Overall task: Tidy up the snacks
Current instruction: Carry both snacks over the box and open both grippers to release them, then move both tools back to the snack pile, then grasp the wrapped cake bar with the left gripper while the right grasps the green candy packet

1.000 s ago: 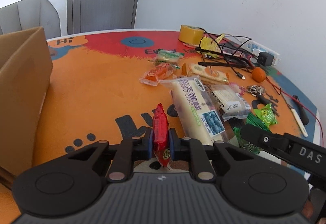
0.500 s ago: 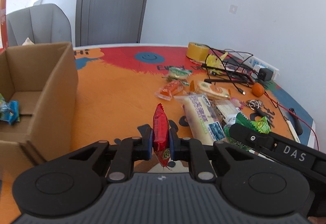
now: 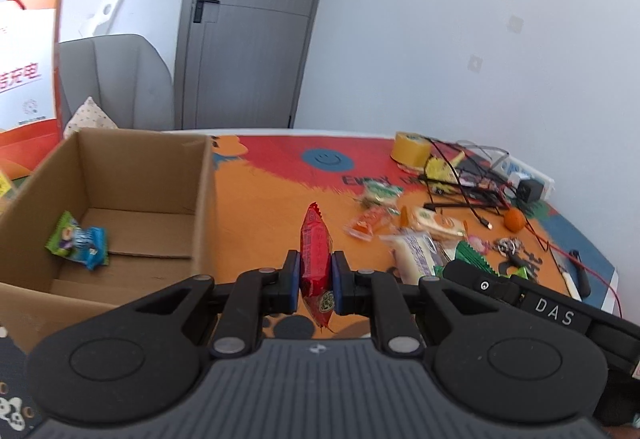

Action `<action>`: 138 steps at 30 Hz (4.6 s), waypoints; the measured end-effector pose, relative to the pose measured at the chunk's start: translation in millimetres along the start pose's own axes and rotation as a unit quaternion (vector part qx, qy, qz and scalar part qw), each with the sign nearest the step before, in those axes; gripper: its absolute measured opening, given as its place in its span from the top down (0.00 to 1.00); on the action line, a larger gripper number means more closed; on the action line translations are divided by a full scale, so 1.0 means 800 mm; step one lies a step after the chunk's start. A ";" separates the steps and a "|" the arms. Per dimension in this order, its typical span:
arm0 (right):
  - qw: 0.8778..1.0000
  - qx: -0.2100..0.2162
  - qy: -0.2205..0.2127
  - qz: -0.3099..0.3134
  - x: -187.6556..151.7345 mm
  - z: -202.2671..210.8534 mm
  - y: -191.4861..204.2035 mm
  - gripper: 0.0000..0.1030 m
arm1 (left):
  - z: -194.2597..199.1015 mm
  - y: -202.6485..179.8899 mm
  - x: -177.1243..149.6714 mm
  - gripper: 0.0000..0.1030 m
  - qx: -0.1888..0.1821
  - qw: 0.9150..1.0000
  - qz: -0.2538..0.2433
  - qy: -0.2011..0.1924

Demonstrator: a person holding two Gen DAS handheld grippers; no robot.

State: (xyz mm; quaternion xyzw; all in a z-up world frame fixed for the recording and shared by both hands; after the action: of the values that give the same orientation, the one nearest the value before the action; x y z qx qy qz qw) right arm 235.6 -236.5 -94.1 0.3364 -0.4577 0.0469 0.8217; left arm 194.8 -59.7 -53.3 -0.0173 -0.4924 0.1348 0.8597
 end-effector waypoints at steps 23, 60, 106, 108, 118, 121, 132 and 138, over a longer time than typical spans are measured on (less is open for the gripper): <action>0.995 0.062 0.009 0.072 0.004 -0.039 0.130 0.63 | 0.040 0.136 0.026 0.85 0.049 0.993 0.098 -0.044; 0.994 0.043 0.055 0.086 -0.014 -0.072 0.182 0.33 | 0.081 0.229 0.028 0.27 0.087 0.977 0.185 -0.062; 0.990 -0.133 -0.028 -0.023 0.050 0.041 -0.095 0.19 | -0.047 -0.042 0.012 0.17 -0.034 0.997 0.061 0.033; 0.990 -0.138 -0.027 -0.030 0.050 0.040 -0.105 0.19 | -0.054 -0.051 0.008 0.17 -0.036 0.997 0.056 0.039; 0.985 -0.168 -0.024 -0.038 0.045 0.026 -0.145 0.19 | -0.097 -0.094 -0.012 0.17 -0.042 0.996 0.030 0.073; 0.984 -0.175 -0.021 -0.033 0.045 0.020 -0.154 0.19 | -0.112 -0.103 -0.021 0.17 -0.041 0.995 0.025 0.086; 0.983 -0.181 -0.009 -0.026 0.044 0.001 -0.172 0.17 | -0.149 -0.129 -0.045 0.18 -0.034 0.994 0.002 0.108; 0.983 -0.181 -0.004 -0.010 0.042 -0.013 -0.169 0.12 | -0.153 -0.130 -0.048 0.38 -0.030 0.995 -0.009 0.094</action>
State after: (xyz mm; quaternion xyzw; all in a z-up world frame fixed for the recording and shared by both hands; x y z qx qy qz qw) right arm 314.8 -341.7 -140.2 0.1869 -0.4588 -0.0464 0.8674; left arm 302.9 -156.7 -131.7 -0.0511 -0.4134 0.1098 0.9025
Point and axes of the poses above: each gripper's, at about its wrist camera, not at the fingertips, and z roughly against the way its jaws point, y to its left, x to its top, the point moved 4 cm from there along -z, roughly the way its jaws point, and after that the axes turned 3 degrees about x, right-handed, at the moved point
